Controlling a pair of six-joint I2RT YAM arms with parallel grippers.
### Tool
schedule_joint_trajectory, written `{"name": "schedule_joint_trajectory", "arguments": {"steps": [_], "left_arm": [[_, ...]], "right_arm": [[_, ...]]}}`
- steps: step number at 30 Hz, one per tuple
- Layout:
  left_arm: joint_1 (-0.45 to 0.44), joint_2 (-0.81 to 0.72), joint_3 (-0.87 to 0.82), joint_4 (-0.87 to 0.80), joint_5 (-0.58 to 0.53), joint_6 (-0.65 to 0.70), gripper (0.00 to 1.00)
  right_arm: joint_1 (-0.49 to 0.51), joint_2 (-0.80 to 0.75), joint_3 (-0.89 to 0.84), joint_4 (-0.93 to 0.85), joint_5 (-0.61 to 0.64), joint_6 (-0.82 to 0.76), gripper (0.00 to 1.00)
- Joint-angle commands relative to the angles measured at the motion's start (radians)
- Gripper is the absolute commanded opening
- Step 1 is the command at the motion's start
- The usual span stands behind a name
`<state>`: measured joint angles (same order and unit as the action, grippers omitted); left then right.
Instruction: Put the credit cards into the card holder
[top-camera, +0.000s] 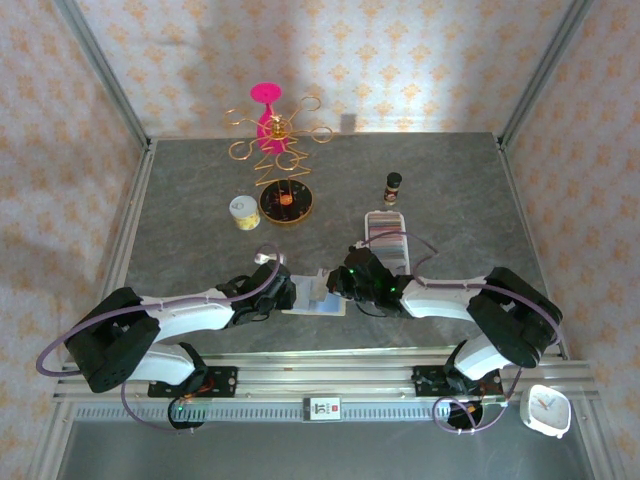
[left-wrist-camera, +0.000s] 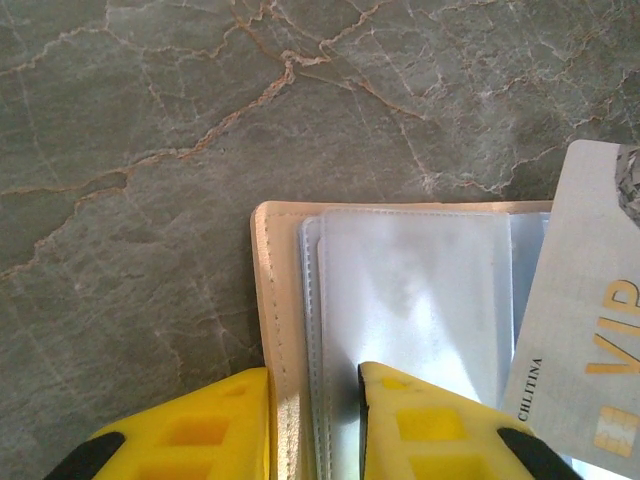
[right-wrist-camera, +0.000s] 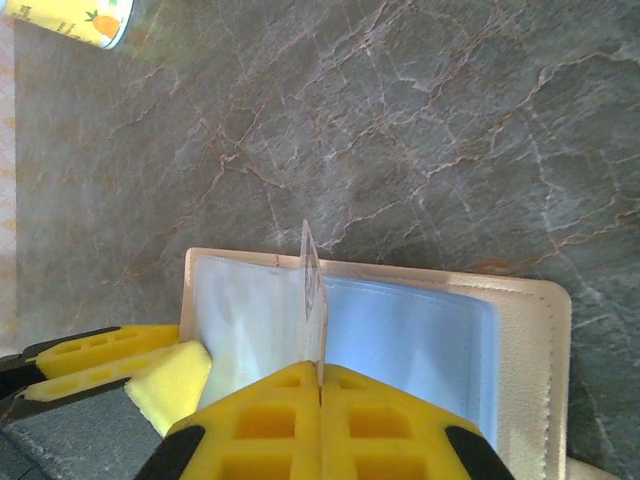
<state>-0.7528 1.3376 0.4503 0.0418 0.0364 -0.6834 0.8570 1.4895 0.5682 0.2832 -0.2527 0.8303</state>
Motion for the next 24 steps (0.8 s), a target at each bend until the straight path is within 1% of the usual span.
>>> {"name": "schedule_joint_trajectory", "arguments": {"steps": [1,8,16,24], "left_arm": [[-0.007,0.009,-0.031,-0.052,0.002,-0.010,0.24],[-0.008,0.010,-0.033,-0.049,0.003,-0.011,0.24],[-0.009,0.016,-0.028,-0.042,0.006,-0.011,0.24],[-0.008,0.020,-0.028,-0.039,0.007,-0.013,0.24]], "right_arm": [[0.005,-0.016,-0.009,-0.041,0.045,-0.002,0.00],[0.007,-0.004,-0.010,-0.025,0.016,0.003,0.00],[0.031,0.048,0.006,0.009,-0.067,-0.001,0.00],[0.045,0.071,0.007,0.018,-0.086,0.028,0.00]]}}
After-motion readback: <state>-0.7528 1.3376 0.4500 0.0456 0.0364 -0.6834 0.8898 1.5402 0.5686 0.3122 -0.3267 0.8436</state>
